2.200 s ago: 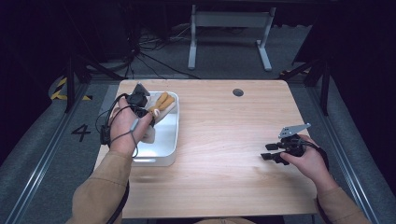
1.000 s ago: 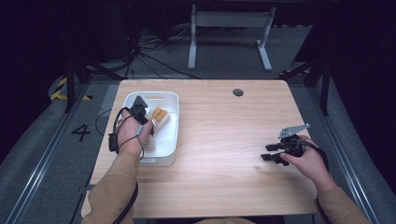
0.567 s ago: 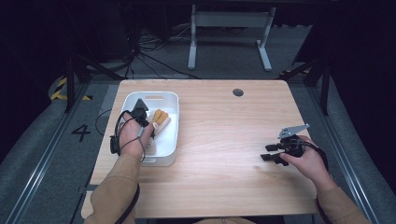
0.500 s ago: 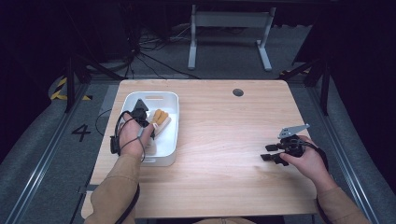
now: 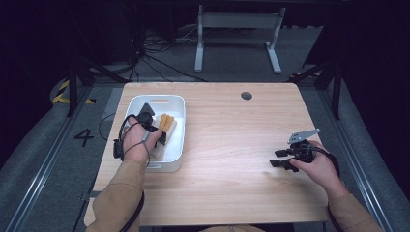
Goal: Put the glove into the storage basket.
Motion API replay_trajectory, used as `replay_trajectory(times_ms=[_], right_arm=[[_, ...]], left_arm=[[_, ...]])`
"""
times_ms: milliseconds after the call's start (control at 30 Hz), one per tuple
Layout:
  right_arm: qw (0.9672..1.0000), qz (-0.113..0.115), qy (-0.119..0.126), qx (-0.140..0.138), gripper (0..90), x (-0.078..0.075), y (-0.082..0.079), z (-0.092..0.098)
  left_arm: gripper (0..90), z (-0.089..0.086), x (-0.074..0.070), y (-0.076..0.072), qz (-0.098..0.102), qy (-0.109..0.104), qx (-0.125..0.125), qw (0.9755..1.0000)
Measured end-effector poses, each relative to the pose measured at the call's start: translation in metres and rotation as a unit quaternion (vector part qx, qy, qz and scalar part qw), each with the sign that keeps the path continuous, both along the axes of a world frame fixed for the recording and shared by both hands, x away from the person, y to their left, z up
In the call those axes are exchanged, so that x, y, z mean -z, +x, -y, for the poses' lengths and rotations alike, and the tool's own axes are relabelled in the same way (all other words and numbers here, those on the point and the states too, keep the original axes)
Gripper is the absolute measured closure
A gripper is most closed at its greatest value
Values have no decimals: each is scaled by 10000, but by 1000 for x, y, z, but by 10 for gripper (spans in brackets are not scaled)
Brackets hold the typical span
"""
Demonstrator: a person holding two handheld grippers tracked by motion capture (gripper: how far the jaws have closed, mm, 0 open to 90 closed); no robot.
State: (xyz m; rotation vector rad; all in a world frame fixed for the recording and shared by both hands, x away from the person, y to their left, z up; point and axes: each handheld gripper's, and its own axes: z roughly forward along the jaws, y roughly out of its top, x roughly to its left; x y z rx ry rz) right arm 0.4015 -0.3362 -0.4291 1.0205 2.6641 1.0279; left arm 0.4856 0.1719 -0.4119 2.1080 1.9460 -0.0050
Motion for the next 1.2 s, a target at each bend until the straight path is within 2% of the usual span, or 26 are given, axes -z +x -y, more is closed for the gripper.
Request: replay_trajectory(times_ms=[67, 167, 400, 500, 600, 667, 733, 800, 867, 967, 1000, 1133, 1200], right_arm=[[10000, 19, -7, 13, 467, -1, 0, 1], [10000, 44, -4, 12, 466, -1, 0, 1], [10000, 47, -1, 3, 464, -1, -1, 1], [10000, 60, 0, 1, 463, -1, -1, 1], [10000, 89, 4, 5, 464, -2, -2, 1], [10000, 89, -7, 3, 464, -2, -3, 2], [10000, 81, -18, 13, 464, -2, -4, 2], [10000, 81, -18, 31, 464, -2, -5, 4], [9999, 83, -10, 57, 463, -2, -5, 5], [9999, 80, -11, 76, 463, -2, -7, 6], [9999, 88, -6, 78, 463, -2, -7, 7], [9999, 82, -8, 101, 462, -2, -7, 8], [9999, 85, -9, 90, 462, -2, -7, 8]], left_arm=[[184, 1, -5, -3, 26, 89, 4, 10000], [191, 2, -13, -6, 191, 127, -8, 9997], [205, 6, -38, -17, 468, 328, 134, 9983], [226, 13, -51, -26, 711, 206, 294, 9968], [260, 23, -63, -36, 822, 155, 560, 9949], [321, 30, -71, -44, 1011, 31, 772, 9919], [322, 39, -79, -52, 1145, -12, 980, 9886], [321, 47, -85, -59, 1276, -114, 1242, 9840], [319, 54, -88, -64, 1360, -184, 1419, 9803], [342, 64, -90, -72, 1431, -417, 1675, 9745], [350, 69, -90, -75, 1500, -467, 1781, 9714], [341, 83, -88, -81, 1548, -432, 2121, 9639], [337, 89, -84, -83, 1559, -482, 2281, 9599]])
